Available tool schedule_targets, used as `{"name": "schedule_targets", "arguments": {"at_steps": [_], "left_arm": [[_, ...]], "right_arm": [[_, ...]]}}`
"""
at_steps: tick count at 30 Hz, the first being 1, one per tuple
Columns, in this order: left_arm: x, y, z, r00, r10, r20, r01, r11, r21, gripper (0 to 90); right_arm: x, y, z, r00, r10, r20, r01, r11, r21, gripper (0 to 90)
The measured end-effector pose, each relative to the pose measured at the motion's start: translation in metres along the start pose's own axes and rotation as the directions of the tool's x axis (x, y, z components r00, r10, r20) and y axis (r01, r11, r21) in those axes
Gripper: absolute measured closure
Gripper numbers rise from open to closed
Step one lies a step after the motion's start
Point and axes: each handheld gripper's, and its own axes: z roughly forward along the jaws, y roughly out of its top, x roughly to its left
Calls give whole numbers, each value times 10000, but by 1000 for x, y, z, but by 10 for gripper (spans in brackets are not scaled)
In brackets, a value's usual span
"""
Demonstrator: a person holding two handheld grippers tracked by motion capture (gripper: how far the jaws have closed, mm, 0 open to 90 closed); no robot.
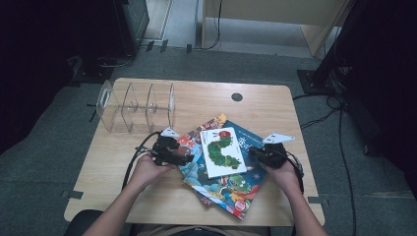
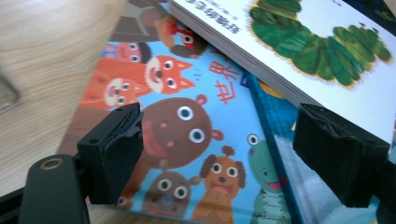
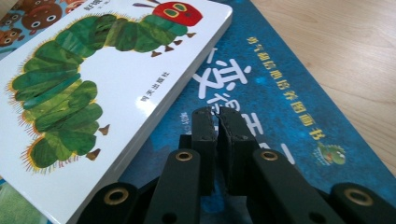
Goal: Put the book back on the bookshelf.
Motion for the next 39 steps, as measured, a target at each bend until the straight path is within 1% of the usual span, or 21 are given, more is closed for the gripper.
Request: {"name": "schedule_targets", "arguments": {"at_steps": [2,3,4,7,11,14,16,17,19,20,22,23,24,25,27,29,30,32,35,36,39], "left_arm": [[-1,0,2,10000,60,0,-60,10000,63,167],[-2,0,5,9999,115,25,-115,9997,233,167],[-3,0,6,9999,134,70,-135,9996,261,167],[-5,2,7,9998,112,139,-114,9997,203,167],[-8,3,8,9996,210,189,-212,9997,95,167],[-8,3,8,9989,283,364,-287,9996,81,167],[-8,3,8,9983,233,527,-232,9997,-15,166],[-8,4,7,9974,209,693,-203,9997,-105,166],[-8,5,7,9964,168,835,-150,9996,-224,167],[-8,7,8,9960,126,885,-109,9998,-195,167],[-9,8,10,9955,176,926,-163,9998,-149,168],[-10,8,11,9953,274,932,-265,9996,-111,170],[-10,8,11,9953,274,932,-265,9996,-111,170],[-11,9,12,9946,449,934,-452,9990,15,170],[-12,9,14,9947,490,902,-504,9986,142,170],[-12,9,15,9940,349,1038,-376,9990,246,171],[-11,9,15,9929,248,1163,-280,9993,266,181],[-11,10,15,9921,146,1245,-177,9996,232,217],[-12,10,15,9922,123,1244,-144,9998,162,217],[-11,10,16,9929,123,1181,-149,9997,209,217],[-12,10,18,9930,80,1176,-128,9991,399,217]], "right_arm": [[1,0,1,10000,-61,-15,61,10000,20,854],[4,0,2,9998,-174,-24,174,9998,84,853],[5,0,2,9998,-211,-47,212,9997,103,853],[8,-1,4,9991,-430,-63,431,9989,193,853],[11,0,5,9987,-477,-156,480,9987,197,852],[15,1,7,9982,-553,-248,559,9982,206,846],[17,2,9,9974,-646,-328,653,9976,217,834],[18,3,9,9972,-666,-329,675,9974,246,834],[20,4,10,9966,-731,-381,741,9969,271,853],[21,4,11,9964,-766,-355,775,9967,249,867],[22,5,12,9962,-811,-318,821,9962,306,882],[22,5,12,9963,-801,-310,810,9963,297,883],[22,5,12,9963,-801,-310,810,9963,297,883],[22,5,12,9966,-767,-316,776,9965,298,883],[22,5,12,9968,-739,-306,748,9968,296,886],[23,5,13,9966,-763,-296,771,9966,291,890],[23,6,13,9968,-736,-296,745,9968,301,890],[23,6,13,9969,-722,-302,731,9969,303,889],[23,6,13,9970,-721,-296,730,9969,299,890],[23,6,13,9971,-709,-272,718,9969,325,890],[23,6,13,9970,-729,-263,737,9967,333,891]]}}
